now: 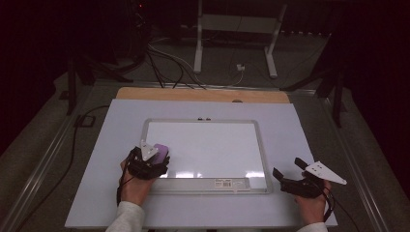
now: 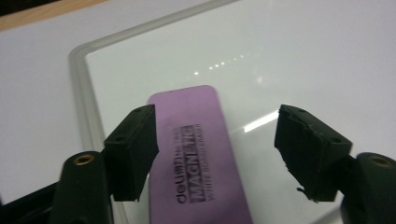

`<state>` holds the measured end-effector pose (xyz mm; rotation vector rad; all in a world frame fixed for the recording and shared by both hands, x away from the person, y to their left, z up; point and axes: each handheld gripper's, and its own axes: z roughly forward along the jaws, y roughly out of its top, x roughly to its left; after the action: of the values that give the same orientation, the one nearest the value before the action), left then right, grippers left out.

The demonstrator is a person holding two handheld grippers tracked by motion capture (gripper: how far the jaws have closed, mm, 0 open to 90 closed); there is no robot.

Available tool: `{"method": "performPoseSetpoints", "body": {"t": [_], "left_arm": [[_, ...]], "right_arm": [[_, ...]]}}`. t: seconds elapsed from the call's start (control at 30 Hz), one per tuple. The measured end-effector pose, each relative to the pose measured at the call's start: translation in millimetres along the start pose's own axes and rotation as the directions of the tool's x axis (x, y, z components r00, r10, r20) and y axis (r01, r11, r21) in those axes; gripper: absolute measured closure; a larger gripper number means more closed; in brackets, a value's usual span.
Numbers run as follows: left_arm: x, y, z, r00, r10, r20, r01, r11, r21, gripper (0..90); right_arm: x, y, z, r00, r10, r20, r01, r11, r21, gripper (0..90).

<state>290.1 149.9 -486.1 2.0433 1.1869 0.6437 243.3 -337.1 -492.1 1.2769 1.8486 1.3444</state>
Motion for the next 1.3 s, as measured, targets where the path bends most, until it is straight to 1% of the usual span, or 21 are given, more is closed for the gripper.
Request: {"method": "performPoseSetpoints", "body": {"t": [0.1,0.13,0.2,0.23,0.33,0.4,0.47,0.6,0.77,0.87,0.93,1.0,1.07,1.1,1.17,1.2,1.3], "left_arm": [[2.3,-3.5,6.4,0.9997,-0.013,0.021,0.012,0.9983,0.058,34.4],[2.5,-5.1,7.1,0.9998,-0.012,0.018,0.011,0.9985,0.053,34.3],[4.0,-3.9,6.9,0.9993,-0.024,0.029,0.022,0.9979,0.060,34.1],[4.6,-3.3,7.0,0.9992,-0.027,0.029,0.025,0.9977,0.064,33.5],[6.4,-2.8,7.7,0.9994,-0.032,0.008,0.032,0.9972,0.067,29.9],[11.0,-3.5,7.7,0.9987,-0.051,-0.002,0.051,0.9964,0.068,27.8],[16.0,-4.5,6.1,0.9968,-0.080,0.003,0.080,0.9945,0.068,28.3],[21.2,-9.1,2.3,0.9940,-0.109,-0.009,0.109,0.9912,0.074,34.2],[25.9,-13.9,-3.3,0.9882,-0.153,-0.004,0.153,0.9851,0.079,41.5],[26.7,-15.4,-8.9,0.9836,-0.180,-0.006,0.180,0.9810,0.072,48.8],[26.0,-17.2,-13.4,0.9828,-0.185,-0.003,0.184,0.9807,0.065,53.6],[24.9,-18.8,-17.3,0.9811,-0.193,-0.011,0.193,0.9789,0.066,57.5],[24.7,-20.6,-21.1,0.9785,-0.204,-0.029,0.206,0.9763,0.068,60.6],[25.0,-21.7,-22.4,0.9770,-0.211,-0.032,0.213,0.9748,0.068,61.3],[24.7,-24.8,-24.6,0.9715,-0.235,-0.033,0.236,0.9696,0.063,62.1],[24.1,-26.1,-26.3,0.9699,-0.241,-0.034,0.243,0.9681,0.063,62.4],[20.8,-28.9,-30.5,0.9683,-0.246,-0.042,0.248,0.9664,0.065,62.8]], "right_arm": [[0.2,0.1,-0.2,1.0000,-0.002,0.000,0.002,1.000,0.000,0.5],[0.2,0.2,-0.3,1.0000,-0.001,0.000,0.001,1.000,-0.001,0.5],[0.0,0.2,-0.3,1.0000,0.001,0.001,-0.001,1.000,-0.001,0.5],[-0.1,0.1,-0.3,1.0000,0.002,0.001,-0.002,1.000,0.000,0.5],[0.2,0.1,-0.2,1.0000,-0.002,-0.001,0.002,1.000,0.000,0.5],[0.2,0.1,-0.3,1.0000,-0.001,-0.001,0.001,1.000,-0.001,0.5],[-0.1,0.1,-0.4,1.0000,0.001,0.001,-0.001,1.000,0.000,0.5],[-0.3,0.2,-0.3,1.0000,0.003,0.002,-0.003,1.000,-0.002,0.5],[-0.1,0.3,-0.3,1.0000,0.001,0.002,-0.001,1.000,-0.003,0.5],[0.0,0.2,-0.3,1.0000,0.004,0.002,-0.004,1.000,-0.001,0.5],[0.1,0.3,-0.4,1.0000,0.002,0.001,-0.002,1.000,-0.003,0.5],[-0.1,0.4,-0.4,1.0000,0.004,0.002,-0.004,1.000,-0.004,0.5],[-0.2,0.3,-0.4,1.0000,0.005,0.001,-0.005,1.000,-0.003,0.5],[-0.1,0.4,-0.4,1.0000,0.006,0.001,-0.006,1.000,-0.003,0.5],[0.0,0.5,-0.6,1.0000,0.005,0.000,-0.005,1.000,-0.005,0.5],[0.1,0.5,-0.6,1.0000,0.005,0.000,-0.005,1.000,-0.004,0.5],[0.4,0.5,-0.3,1.0000,0.005,-0.002,-0.005,1.000,-0.005,0.5]]}}
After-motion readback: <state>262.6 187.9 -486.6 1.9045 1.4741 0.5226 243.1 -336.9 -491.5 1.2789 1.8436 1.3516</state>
